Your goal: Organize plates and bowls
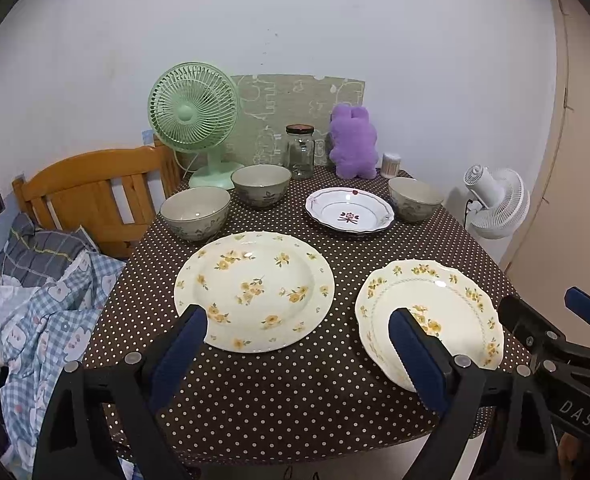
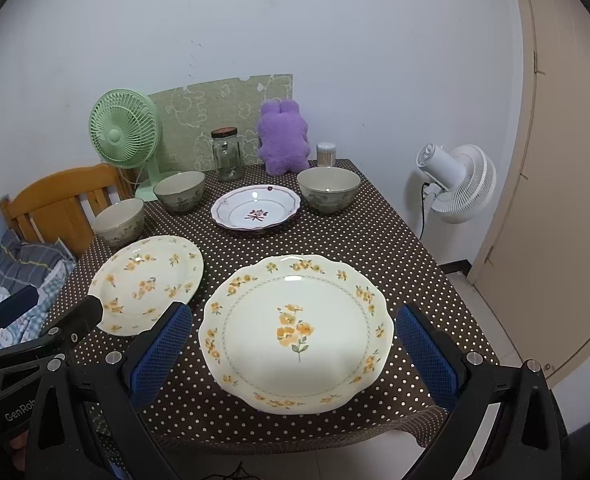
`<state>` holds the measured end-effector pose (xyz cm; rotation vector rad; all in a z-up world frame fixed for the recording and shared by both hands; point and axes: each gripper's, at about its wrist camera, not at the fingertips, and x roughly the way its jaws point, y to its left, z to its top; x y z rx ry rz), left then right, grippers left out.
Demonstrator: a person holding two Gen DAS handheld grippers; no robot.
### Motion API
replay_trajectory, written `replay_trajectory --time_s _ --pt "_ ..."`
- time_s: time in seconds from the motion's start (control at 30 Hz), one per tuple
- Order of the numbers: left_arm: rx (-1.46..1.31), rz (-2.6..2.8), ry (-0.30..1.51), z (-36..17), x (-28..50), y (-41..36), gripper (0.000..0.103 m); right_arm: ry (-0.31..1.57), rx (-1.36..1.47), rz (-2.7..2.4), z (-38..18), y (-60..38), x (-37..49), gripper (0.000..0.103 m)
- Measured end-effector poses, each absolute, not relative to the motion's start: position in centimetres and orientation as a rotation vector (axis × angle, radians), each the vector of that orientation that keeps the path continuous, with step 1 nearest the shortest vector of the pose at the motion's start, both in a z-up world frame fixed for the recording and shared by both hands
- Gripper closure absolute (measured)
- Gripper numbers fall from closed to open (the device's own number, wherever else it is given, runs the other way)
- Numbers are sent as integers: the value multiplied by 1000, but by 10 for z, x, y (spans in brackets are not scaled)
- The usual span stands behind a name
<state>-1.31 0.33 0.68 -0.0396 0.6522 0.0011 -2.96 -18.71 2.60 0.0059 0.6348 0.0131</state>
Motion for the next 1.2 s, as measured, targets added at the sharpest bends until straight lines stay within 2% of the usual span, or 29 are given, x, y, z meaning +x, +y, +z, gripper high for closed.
replay_trajectory --time_s 1.2 --pt "-39 3 648 7 -11 3 11 642 7 12 24 -188 -26 0"
